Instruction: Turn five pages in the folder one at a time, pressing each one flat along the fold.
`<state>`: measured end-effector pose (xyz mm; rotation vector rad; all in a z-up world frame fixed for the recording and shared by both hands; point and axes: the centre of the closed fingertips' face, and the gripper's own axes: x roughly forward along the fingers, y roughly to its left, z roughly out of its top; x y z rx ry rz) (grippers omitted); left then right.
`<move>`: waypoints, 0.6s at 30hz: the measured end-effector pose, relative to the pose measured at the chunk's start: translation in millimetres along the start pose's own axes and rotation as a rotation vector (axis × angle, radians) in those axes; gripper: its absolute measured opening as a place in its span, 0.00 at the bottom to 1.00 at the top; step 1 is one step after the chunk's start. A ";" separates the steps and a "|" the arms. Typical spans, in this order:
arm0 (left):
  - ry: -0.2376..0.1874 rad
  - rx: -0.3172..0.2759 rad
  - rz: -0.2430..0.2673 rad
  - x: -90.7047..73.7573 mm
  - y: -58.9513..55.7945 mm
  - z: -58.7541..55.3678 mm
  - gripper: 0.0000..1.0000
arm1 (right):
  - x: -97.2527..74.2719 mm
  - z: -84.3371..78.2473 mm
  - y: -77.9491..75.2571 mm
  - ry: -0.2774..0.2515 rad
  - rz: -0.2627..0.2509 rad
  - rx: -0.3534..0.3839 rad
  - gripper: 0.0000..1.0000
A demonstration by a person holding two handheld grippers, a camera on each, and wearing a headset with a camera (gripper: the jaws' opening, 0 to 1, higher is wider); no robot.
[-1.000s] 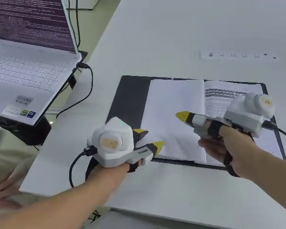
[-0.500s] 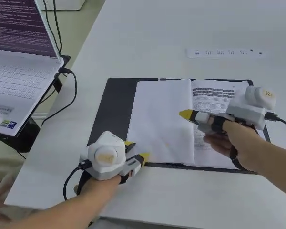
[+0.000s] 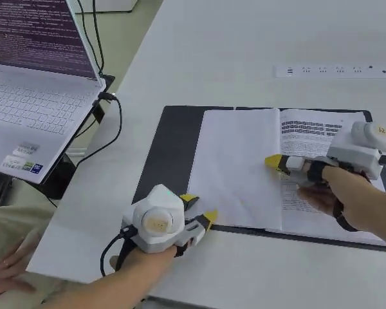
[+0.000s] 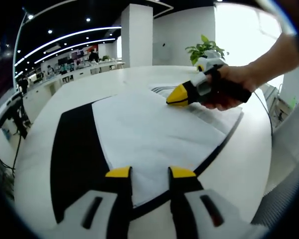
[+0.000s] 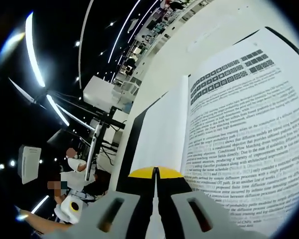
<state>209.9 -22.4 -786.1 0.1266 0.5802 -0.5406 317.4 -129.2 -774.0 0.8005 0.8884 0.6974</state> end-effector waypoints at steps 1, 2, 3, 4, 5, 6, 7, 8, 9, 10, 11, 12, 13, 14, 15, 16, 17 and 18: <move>-0.001 0.002 0.000 -0.1 -0.3 0.2 0.27 | 1.1 1.3 -0.5 -0.001 0.004 0.011 0.00; -0.002 0.003 0.000 -0.4 -0.5 0.3 0.27 | 2.4 5.5 -0.1 -0.016 0.013 0.035 0.00; -0.004 0.000 0.000 -0.3 -0.3 0.3 0.27 | 3.1 8.2 -1.1 -0.025 0.011 0.036 0.00; -0.006 0.000 0.001 -0.3 -0.4 0.3 0.27 | 4.4 9.5 -1.6 -0.022 0.013 0.038 0.00; -0.006 -0.003 0.002 -0.1 0.0 0.1 0.27 | 5.4 10.9 -1.8 -0.023 0.018 0.051 0.00; -0.004 -0.003 0.004 -0.1 0.0 0.1 0.27 | 5.7 12.9 -1.4 -0.031 0.021 0.064 0.00; -0.004 -0.003 0.005 0.4 0.8 -0.4 0.27 | 6.6 15.6 -1.6 -0.037 0.025 0.077 0.00; -0.005 -0.006 0.005 0.4 1.1 -0.6 0.27 | 6.8 17.3 -1.2 -0.043 0.030 0.084 0.00; -0.005 -0.004 0.006 0.5 1.1 -0.7 0.27 | 7.5 20.7 -1.5 -0.054 0.032 0.097 0.00; -0.006 -0.005 0.007 0.4 1.2 -0.7 0.27 | 8.8 24.2 -2.1 -0.067 0.034 0.124 0.00; -0.008 -0.007 0.008 0.4 1.1 -0.6 0.27 | 10.0 29.2 -4.7 -0.083 0.025 0.134 0.00; -0.008 -0.007 0.009 0.4 1.0 -0.6 0.27 | 10.3 31.4 -5.3 -0.087 0.024 0.132 0.00; -0.009 -0.006 0.010 0.1 0.4 -0.2 0.27 | 10.9 34.9 -7.4 -0.100 0.018 0.135 0.00; -0.009 -0.007 0.010 0.1 0.3 0.1 0.27 | 12.4 37.9 -8.9 -0.102 0.023 0.159 0.00; -0.009 -0.005 0.010 0.1 0.4 0.0 0.27 | 13.2 40.7 -10.1 -0.110 0.024 0.169 0.00; -0.008 -0.003 0.010 0.2 0.4 0.0 0.27 | 14.4 43.9 -12.4 -0.117 0.021 0.173 0.00; -0.009 -0.004 0.010 -0.1 -0.1 0.5 0.27 | 15.4 46.8 -14.0 -0.125 0.017 0.176 0.00; -0.011 -0.004 0.009 -0.2 -0.3 0.7 0.27 | 16.4 49.4 -14.3 -0.132 0.015 0.180 0.00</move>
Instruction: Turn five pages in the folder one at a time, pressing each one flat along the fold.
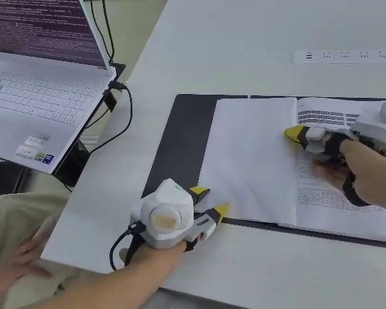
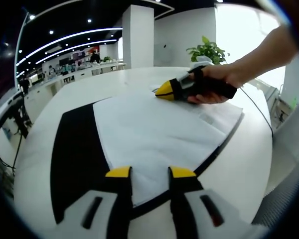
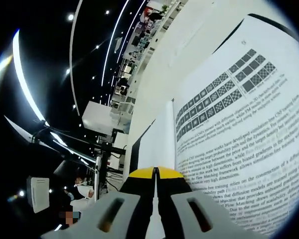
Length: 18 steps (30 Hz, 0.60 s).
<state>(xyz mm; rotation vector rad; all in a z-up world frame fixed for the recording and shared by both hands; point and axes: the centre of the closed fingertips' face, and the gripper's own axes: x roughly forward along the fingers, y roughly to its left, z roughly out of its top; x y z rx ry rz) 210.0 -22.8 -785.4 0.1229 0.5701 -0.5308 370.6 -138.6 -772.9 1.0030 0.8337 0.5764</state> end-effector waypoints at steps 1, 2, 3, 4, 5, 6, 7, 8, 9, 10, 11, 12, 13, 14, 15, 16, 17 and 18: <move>-0.001 0.000 0.000 0.2 0.5 -0.4 0.27 | 1.0 2.4 -0.2 -0.007 -0.002 0.008 0.00; -0.001 0.000 0.000 0.2 0.5 -0.4 0.27 | 2.4 6.5 -0.6 -0.019 -0.007 0.016 0.00; -0.002 -0.001 0.001 0.0 0.1 0.0 0.27 | 3.7 9.1 -1.2 -0.024 -0.013 0.011 0.00; -0.001 -0.001 0.002 0.0 -0.1 0.1 0.27 | 5.3 11.9 -1.0 -0.028 -0.020 0.013 0.00; -0.001 -0.001 0.003 -0.1 -0.2 0.2 0.27 | 6.4 14.4 -1.1 -0.033 -0.024 0.012 0.00; -0.001 -0.001 0.003 -0.1 -0.4 0.3 0.27 | 9.0 18.5 -2.8 -0.036 -0.040 0.008 0.00; -0.002 0.000 0.003 -0.2 -0.5 0.4 0.27 | 11.0 20.6 -2.4 -0.033 -0.043 0.004 0.00; 0.000 0.003 0.002 -0.2 -0.7 0.6 0.27 | 13.7 24.0 -2.9 -0.029 -0.055 -0.014 0.00; 0.001 0.004 0.002 -0.3 -0.8 0.6 0.27 | 14.5 25.6 -3.1 -0.030 -0.059 -0.021 0.00; 0.001 0.006 0.002 -0.3 -1.1 0.8 0.27 | 17.0 29.8 -3.5 -0.032 -0.074 -0.035 0.00; 0.001 0.006 0.002 -0.2 -0.7 0.5 0.27 | 19.7 33.7 -2.8 -0.035 -0.079 -0.041 0.00; 0.001 0.006 0.002 -0.1 -0.6 0.4 0.27 | 21.5 36.9 -3.4 -0.040 -0.084 -0.039 0.00; 0.001 0.006 0.001 0.0 -0.4 0.2 0.27 | 23.6 41.7 -4.9 -0.051 -0.093 -0.034 0.00; 0.002 0.007 0.001 0.1 -0.3 0.2 0.27 | 25.7 45.7 -6.3 -0.059 -0.096 -0.027 0.00; 0.003 0.006 0.001 0.3 -0.1 0.1 0.27 | 27.6 49.8 -8.0 -0.067 -0.099 -0.021 0.00; 0.003 0.007 0.001 0.4 0.1 -0.1 0.27 | 28.4 51.9 -8.9 -0.073 -0.101 -0.018 0.00; 0.004 0.010 0.001 0.5 0.2 -0.1 0.27 | 30.8 55.4 -10.0 -0.080 -0.102 -0.011 0.00; 0.005 0.007 0.001 0.5 0.2 0.0 0.27 | 32.5 57.7 -10.5 -0.084 -0.102 -0.009 0.00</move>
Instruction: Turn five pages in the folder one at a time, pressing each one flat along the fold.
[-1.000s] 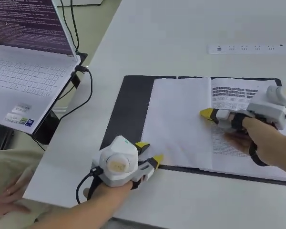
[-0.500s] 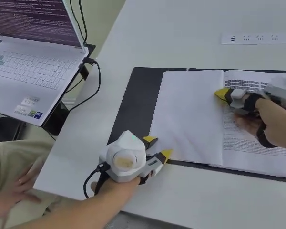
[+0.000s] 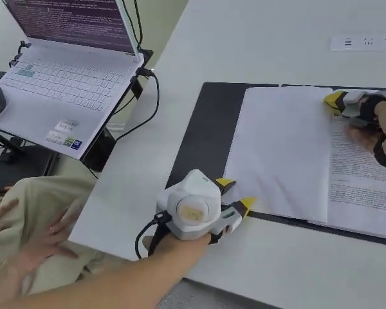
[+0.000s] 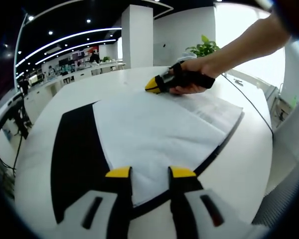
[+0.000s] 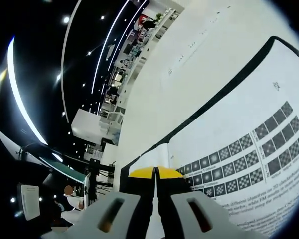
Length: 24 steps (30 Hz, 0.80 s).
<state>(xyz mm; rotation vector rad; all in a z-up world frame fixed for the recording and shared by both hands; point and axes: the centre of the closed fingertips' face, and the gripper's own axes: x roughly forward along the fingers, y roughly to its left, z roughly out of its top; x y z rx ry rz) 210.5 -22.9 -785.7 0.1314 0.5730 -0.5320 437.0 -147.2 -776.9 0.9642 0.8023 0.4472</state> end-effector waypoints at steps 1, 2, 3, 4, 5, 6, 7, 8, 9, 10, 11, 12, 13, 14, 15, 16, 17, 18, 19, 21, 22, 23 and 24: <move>0.001 0.001 0.000 0.0 0.0 -0.1 0.27 | 2.5 3.9 0.1 -0.012 -0.001 0.008 0.00; 0.001 0.003 0.000 0.1 0.2 -0.1 0.27 | 5.1 8.2 -0.4 -0.025 -0.002 0.014 0.00; 0.000 0.000 0.000 -0.1 -0.1 0.1 0.27 | 7.8 11.4 -0.7 -0.032 -0.009 0.010 0.00; -0.001 0.000 0.000 -0.1 -0.2 0.2 0.27 | 9.9 15.1 -0.6 -0.050 -0.011 0.012 0.00; -0.001 -0.001 0.001 -0.2 -0.1 0.3 0.27 | 12.6 18.1 -0.8 -0.058 -0.011 0.021 0.00; -0.001 -0.001 0.001 -0.1 -0.1 0.4 0.27 | 14.7 19.9 -1.5 -0.061 -0.015 0.028 0.00; -0.001 0.000 0.001 -0.1 0.1 0.3 0.27 | 16.6 22.7 -0.6 -0.071 -0.013 0.028 0.00; -0.002 -0.002 0.001 0.0 0.5 0.1 0.27 | 17.6 24.3 -0.2 -0.078 -0.014 0.029 0.00; -0.002 -0.001 0.001 0.0 0.5 0.1 0.27 | 18.7 26.6 -0.6 -0.087 -0.018 0.041 0.00; -0.002 0.001 0.001 0.1 0.6 0.2 0.27 | 19.0 28.0 0.4 -0.097 -0.014 0.052 0.00; -0.004 -0.002 0.001 0.0 0.7 0.2 0.27 | 19.0 27.6 0.1 -0.094 -0.016 0.054 0.00; -0.005 -0.001 0.001 0.1 0.8 0.3 0.27 | 19.0 27.6 0.1 -0.094 -0.015 0.055 0.00; -0.006 0.000 0.001 0.2 1.2 0.1 0.27 | 18.6 27.4 0.2 -0.093 -0.012 0.057 0.00; -0.007 -0.003 0.001 0.2 1.4 0.1 0.27 | 17.7 27.3 0.7 -0.092 -0.004 0.064 0.00; -0.008 -0.002 0.001 0.6 2.1 -0.4 0.27 | 17.1 26.8 0.5 -0.089 -0.005 0.069 0.00; -0.009 -0.002 0.001 0.7 2.4 -0.6 0.27 | 16.9 26.7 -0.8 -0.081 -0.003 0.072 0.00; -0.010 -0.006 0.002 0.7 2.5 -0.6 0.27 | 16.2 25.2 -0.5 -0.072 0.001 0.068 0.00; -0.009 -0.004 0.002 0.7 2.6 -0.5 0.27 | 14.0 22.4 -0.1 -0.061 0.003 0.065 0.00; -0.008 -0.004 0.002 0.6 2.6 -0.4 0.27 | 12.6 20.1 0.4 -0.051 0.006 0.062 0.00; -0.006 -0.002 0.002 0.6 2.9 -0.5 0.27 | 8.8 15.0 0.6 -0.030 0.010 0.052 0.00; -0.006 -0.003 0.002 0.8 3.2 -0.5 0.27 | 7.0 11.9 1.0 -0.017 0.015 0.050 0.00; -0.006 -0.004 0.002 0.6 3.2 -0.5 0.27 | 5.7 9.0 1.4 -0.004 0.020 0.053 0.00; -0.006 -0.004 0.002 0.6 3.3 -0.6 0.27 | 2.8 6.0 1.8 0.000 0.021 0.051 0.00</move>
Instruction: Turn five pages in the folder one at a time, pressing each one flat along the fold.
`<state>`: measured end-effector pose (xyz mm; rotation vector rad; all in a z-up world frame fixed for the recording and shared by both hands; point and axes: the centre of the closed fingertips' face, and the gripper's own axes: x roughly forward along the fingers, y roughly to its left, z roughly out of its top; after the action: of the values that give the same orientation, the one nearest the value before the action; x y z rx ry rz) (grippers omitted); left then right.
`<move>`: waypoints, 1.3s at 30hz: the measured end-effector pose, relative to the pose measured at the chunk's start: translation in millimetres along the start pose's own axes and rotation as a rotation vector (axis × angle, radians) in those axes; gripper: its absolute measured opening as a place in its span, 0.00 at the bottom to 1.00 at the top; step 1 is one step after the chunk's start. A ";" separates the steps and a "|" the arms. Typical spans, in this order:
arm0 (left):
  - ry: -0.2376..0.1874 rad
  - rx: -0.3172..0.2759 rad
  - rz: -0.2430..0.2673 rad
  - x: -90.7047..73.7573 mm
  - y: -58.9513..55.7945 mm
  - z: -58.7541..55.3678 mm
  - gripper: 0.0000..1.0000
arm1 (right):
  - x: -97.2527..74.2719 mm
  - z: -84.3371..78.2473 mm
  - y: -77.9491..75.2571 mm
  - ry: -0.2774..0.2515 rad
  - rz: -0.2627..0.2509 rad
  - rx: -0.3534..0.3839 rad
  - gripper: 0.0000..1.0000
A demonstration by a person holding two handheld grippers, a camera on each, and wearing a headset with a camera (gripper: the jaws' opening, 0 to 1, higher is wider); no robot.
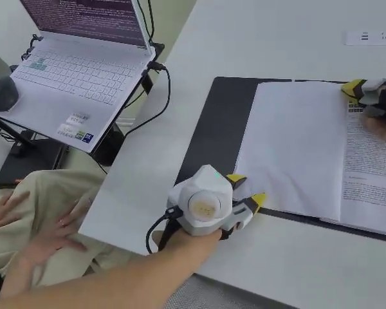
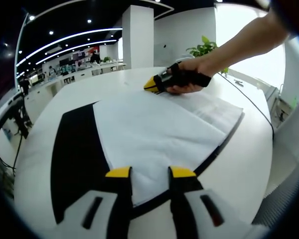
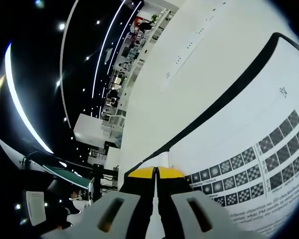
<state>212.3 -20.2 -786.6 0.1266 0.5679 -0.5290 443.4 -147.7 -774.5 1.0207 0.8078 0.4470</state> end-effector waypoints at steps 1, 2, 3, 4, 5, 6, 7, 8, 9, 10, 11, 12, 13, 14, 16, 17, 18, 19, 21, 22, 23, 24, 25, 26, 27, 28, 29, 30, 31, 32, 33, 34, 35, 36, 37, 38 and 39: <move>-0.001 -0.002 0.000 0.1 0.4 -0.3 0.27 | -1.7 -2.2 0.6 0.007 0.002 -0.001 0.00; -0.001 -0.001 0.000 0.1 0.5 -0.4 0.27 | -3.4 -7.1 0.9 0.026 0.007 -0.005 0.00; -0.002 0.000 0.000 0.0 0.6 -0.4 0.27 | -4.7 -10.5 1.1 0.041 0.010 -0.009 0.00; -0.002 -0.003 0.000 0.0 0.7 -0.4 0.27 | -6.0 -11.9 1.2 0.041 0.012 -0.009 0.00; -0.003 -0.005 0.001 -0.1 0.5 -0.5 0.27 | -8.1 -16.4 1.9 0.057 0.020 0.010 0.00; -0.002 -0.005 0.001 -0.1 0.6 -0.5 0.27 | -9.1 -18.7 1.3 0.066 0.023 0.010 0.00; -0.002 -0.007 0.001 -0.3 0.2 -0.4 0.27 | -11.7 -20.6 1.4 0.063 0.024 0.004 0.00; -0.001 -0.004 0.001 -0.3 0.1 -0.3 0.27 | -13.7 -22.6 1.2 0.064 0.025 0.006 0.00; 0.000 -0.003 0.001 -0.4 -0.1 -0.2 0.27 | -15.1 -25.0 1.1 0.070 0.027 0.011 0.00; -0.001 -0.004 0.001 -0.4 -0.3 -0.2 0.27 | -18.2 -28.4 1.7 0.075 0.031 0.013 0.00; -0.001 -0.004 0.001 -0.4 -0.5 -0.3 0.27 | -20.0 -30.1 1.8 0.076 0.030 0.015 0.00; -0.001 -0.003 0.001 -0.4 -0.6 -0.3 0.27 | -22.2 -32.5 1.8 0.081 0.032 0.014 0.00; -0.001 -0.003 0.001 -0.5 -0.8 -0.3 0.27 | -23.5 -35.5 2.2 0.090 0.037 0.018 0.00; -0.001 -0.002 0.001 -0.5 -1.0 -0.3 0.27 | -23.0 -36.1 -0.6 0.102 0.040 0.023 0.00; -0.001 -0.004 0.001 -0.5 -1.3 -0.3 0.27 | -25.2 -37.7 -1.3 0.104 0.043 0.027 0.00; -0.001 -0.003 0.001 -0.6 -1.5 -0.3 0.27 | -26.3 -39.8 -1.4 0.111 0.044 0.028 0.00; -0.002 -0.004 0.001 -0.5 -1.6 -0.2 0.27 | -28.8 -42.5 -1.0 0.114 0.046 0.026 0.00; -0.003 -0.006 0.001 -0.6 -1.8 -0.1 0.27 | -30.3 -44.6 -0.9 0.119 0.048 0.029 0.00; -0.002 -0.005 0.001 -0.6 -2.2 0.1 0.27 | -34.2 -50.4 -0.6 0.133 0.056 0.026 0.00; -0.001 -0.003 0.001 -0.7 -2.5 0.2 0.27 | -36.5 -52.8 -1.1 0.138 0.060 0.032 0.00; 0.001 -0.003 0.000 -0.8 -2.9 0.5 0.27 | -38.0 -54.0 -1.3 0.139 0.061 0.035 0.00; 0.001 -0.003 0.001 -0.9 -3.1 0.6 0.27 | -39.7 -55.9 -1.1 0.145 0.064 0.037 0.00; 0.003 -0.003 0.001 -0.9 -3.2 0.5 0.27 | -41.9 -59.3 -0.8 0.153 0.067 0.032 0.00; 0.002 -0.004 0.001 -0.9 -3.2 0.5 0.27 | -43.5 -61.8 -0.6 0.160 0.069 0.037 0.00; 0.001 -0.005 0.001 -0.8 -3.2 0.4 0.27 | -45.4 -64.5 -0.3 0.166 0.071 0.037 0.00; 0.001 -0.006 0.001 -0.8 -3.2 0.4 0.27 | -46.7 -66.1 -0.7 0.170 0.072 0.035 0.00; 0.000 -0.010 0.002 -0.7 -2.9 0.0 0.27 | -48.9 -68.8 -0.4 0.174 0.075 0.038 0.00; -0.001 -0.009 0.002 -0.7 -2.9 0.0 0.27 | -50.1 -71.4 0.0 0.182 0.077 0.036 0.00; -0.001 -0.008 0.001 -0.8 -2.9 -0.1 0.27 | -51.7 -73.3 0.3 0.186 0.079 0.031 0.00; -0.001 -0.009 0.001 -0.8 -2.9 -0.1 0.27 | -53.7 -75.9 0.7 0.191 0.079 0.033 0.00; -0.001 -0.008 0.001 -0.8 -2.8 -0.3 0.27 | -55.3 -78.8 1.1 0.200 0.081 0.027 0.00; -0.001 -0.008 0.001 -0.8 -2.8 -0.3 0.27 | -56.4 -79.8 0.8 0.204 0.082 0.025 0.00; -0.001 -0.010 0.001 -0.8 -2.7 -0.5 0.27 | -59.0 -83.0 1.0 0.212 0.083 0.020 0.00; -0.001 -0.010 0.002 -0.8 -2.7 -0.6 0.27 | -60.5 -85.3 1.2 0.217 0.084 0.016 0.00; -0.001 -0.009 0.001 -1.0 -2.9 -0.3 0.27 | -64.5 -93.0 1.5 0.250 0.086 0.016 0.00; -0.002 -0.009 0.001 -1.1 -3.0 -0.3 0.27 | -67.7 -99.4 1.5 0.271 0.086 0.005 0.00; -0.003 -0.009 0.001 -1.1 -3.0 -0.3 0.27 | -69.1 -101.6 2.3 0.268 0.088 -0.006 0.00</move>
<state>209.8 -22.2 -786.2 0.1172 0.5675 -0.5254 321.2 -134.6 -774.3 1.0064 1.0013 0.6711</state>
